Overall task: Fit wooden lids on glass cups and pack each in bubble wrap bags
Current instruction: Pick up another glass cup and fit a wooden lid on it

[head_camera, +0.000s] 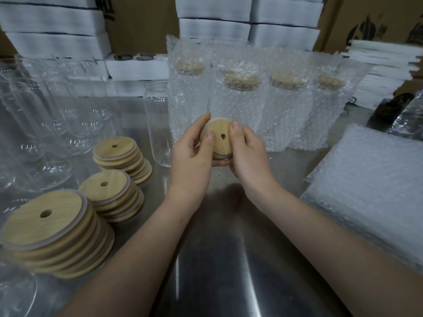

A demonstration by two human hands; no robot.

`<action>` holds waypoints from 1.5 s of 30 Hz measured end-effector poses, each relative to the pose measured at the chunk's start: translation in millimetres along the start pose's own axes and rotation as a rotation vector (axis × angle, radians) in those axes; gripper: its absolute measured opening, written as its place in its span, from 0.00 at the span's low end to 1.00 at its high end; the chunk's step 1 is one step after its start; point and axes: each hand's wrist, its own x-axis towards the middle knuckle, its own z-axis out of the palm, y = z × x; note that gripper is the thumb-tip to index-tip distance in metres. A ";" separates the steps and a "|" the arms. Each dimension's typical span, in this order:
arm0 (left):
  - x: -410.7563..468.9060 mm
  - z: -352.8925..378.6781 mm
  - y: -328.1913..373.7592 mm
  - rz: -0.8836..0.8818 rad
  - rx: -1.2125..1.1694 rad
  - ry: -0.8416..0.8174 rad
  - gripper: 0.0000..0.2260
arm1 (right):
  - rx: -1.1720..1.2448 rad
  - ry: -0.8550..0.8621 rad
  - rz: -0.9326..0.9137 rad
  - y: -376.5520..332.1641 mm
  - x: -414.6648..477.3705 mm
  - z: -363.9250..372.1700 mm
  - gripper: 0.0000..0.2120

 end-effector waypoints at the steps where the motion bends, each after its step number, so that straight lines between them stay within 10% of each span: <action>1: 0.2 -0.2 0.3 -0.002 0.005 0.002 0.18 | 0.031 -0.021 0.016 -1.0 0.3 -0.2 0.16; 10: 0.3 -2.3 0.5 0.014 0.066 -0.035 0.35 | 0.203 -0.202 0.087 -12.2 -7.0 -1.7 0.13; 45: 5.5 -6.2 -5.3 0.065 0.081 0.200 0.09 | 0.248 -0.197 0.095 -12.3 -15.7 5.4 0.12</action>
